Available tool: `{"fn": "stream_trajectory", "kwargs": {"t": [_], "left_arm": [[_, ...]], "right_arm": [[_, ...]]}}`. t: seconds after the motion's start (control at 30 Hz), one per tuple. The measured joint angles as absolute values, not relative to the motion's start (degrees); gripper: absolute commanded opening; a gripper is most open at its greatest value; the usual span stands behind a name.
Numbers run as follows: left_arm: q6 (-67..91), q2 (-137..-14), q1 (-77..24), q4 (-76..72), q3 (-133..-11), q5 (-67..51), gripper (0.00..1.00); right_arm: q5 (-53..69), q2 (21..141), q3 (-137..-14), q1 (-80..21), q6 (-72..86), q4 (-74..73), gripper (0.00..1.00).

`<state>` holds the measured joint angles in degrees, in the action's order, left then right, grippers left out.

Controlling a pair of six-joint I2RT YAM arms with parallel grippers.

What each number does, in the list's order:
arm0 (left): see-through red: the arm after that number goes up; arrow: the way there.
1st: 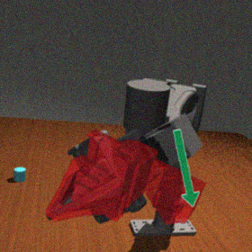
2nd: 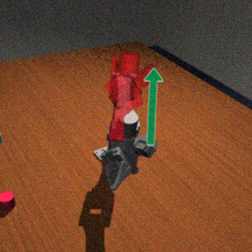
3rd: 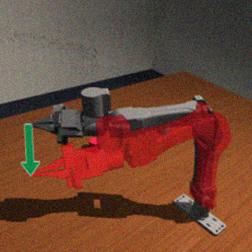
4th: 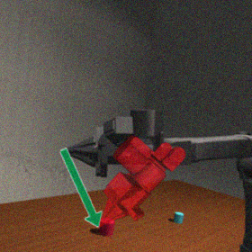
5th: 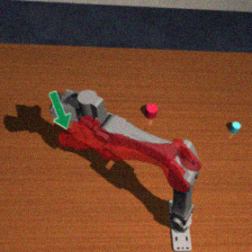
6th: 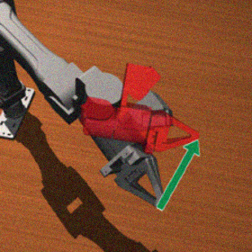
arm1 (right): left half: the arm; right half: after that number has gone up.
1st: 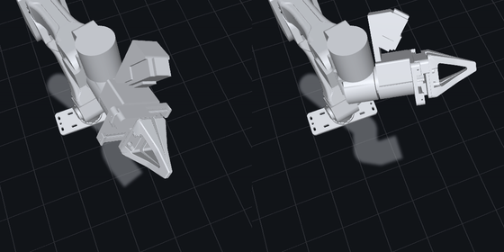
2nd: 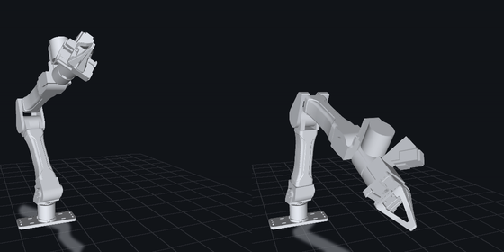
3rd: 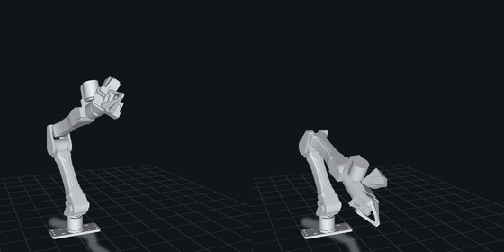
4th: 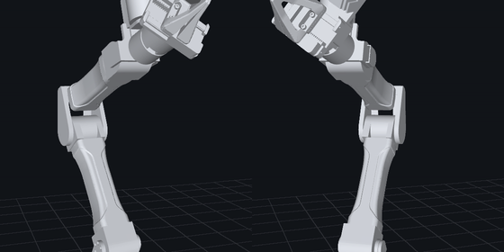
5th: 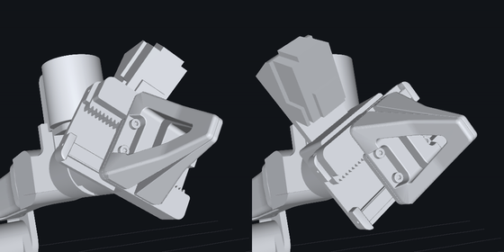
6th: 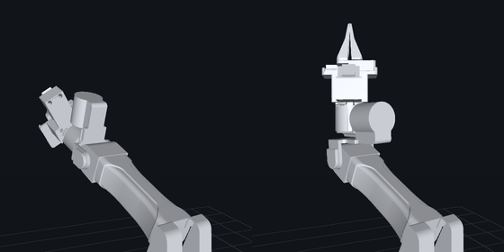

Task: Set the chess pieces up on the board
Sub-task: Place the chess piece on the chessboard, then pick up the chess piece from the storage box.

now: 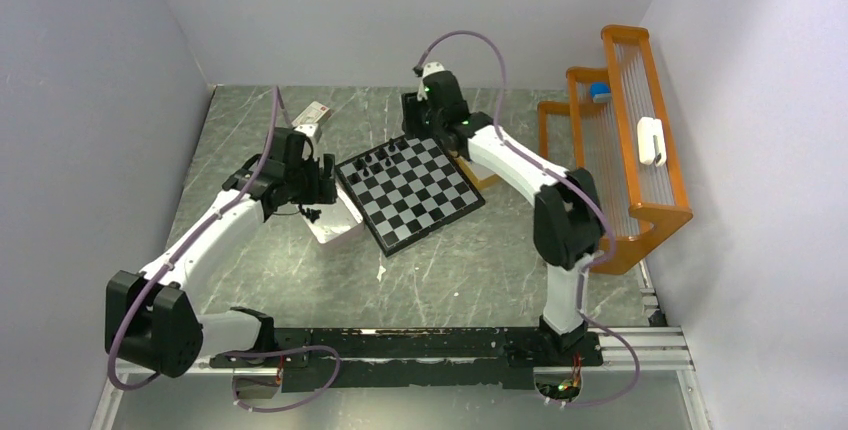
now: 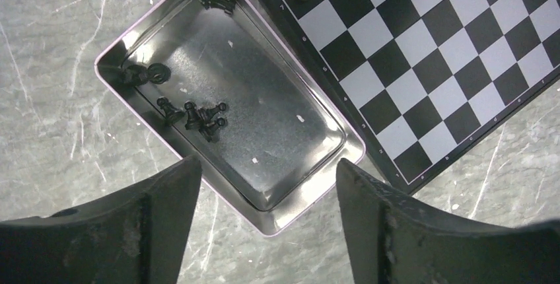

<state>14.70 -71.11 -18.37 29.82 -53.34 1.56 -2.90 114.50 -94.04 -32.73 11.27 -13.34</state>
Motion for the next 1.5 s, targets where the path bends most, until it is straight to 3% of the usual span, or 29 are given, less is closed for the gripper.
{"fn": "stream_trajectory", "kwargs": {"t": [0.13,0.23,0.6,1.0,1.5], "left_arm": [[15.22,-72.79,-17.98,29.98,-55.07,1.54,0.58],[15.40,-74.59,-17.69,30.00,-56.40,1.76,0.57],[14.96,-86.83,-16.95,30.41,-63.13,5.58,0.39],[11.09,-96.84,-16.91,35.46,-70.11,15.35,0.40],[11.53,-98.17,-15.05,35.27,-69.47,19.53,0.38]], "right_arm": [[-0.56,104.38,-89.01,-32.49,12.69,-11.35,0.87],[2.02,96.82,-82.56,-32.47,13.89,-9.10,1.00],[8.71,77.01,-62.33,-32.47,17.65,-1.89,1.00],[13.67,70.70,-54.98,-32.47,20.67,4.01,1.00],[15.90,69.56,-52.97,-32.47,21.87,6.61,1.00]]}}
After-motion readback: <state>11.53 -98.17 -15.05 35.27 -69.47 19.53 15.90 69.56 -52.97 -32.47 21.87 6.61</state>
